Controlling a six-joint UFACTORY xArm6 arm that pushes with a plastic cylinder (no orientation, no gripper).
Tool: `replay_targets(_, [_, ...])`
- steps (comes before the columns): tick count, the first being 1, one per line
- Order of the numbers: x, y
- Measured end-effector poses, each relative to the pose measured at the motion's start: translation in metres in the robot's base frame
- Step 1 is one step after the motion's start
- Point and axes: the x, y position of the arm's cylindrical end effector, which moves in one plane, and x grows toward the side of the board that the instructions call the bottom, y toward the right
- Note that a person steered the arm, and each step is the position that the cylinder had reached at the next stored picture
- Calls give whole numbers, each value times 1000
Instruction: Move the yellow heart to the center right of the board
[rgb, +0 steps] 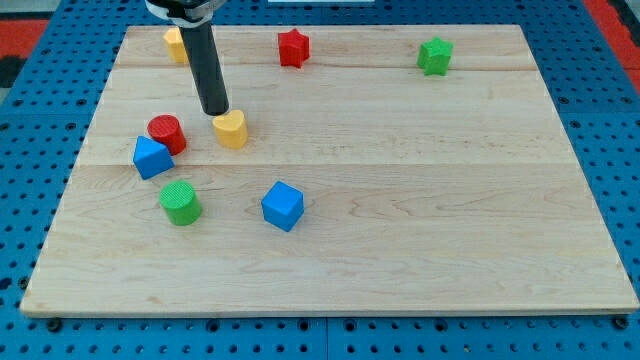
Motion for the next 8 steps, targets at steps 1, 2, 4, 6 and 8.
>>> replay_targets(1, [-7, 0])
replay_targets(2, [-18, 0])
replay_targets(4, [-17, 1])
replay_targets(6, [16, -7])
replay_targets(8, [40, -18])
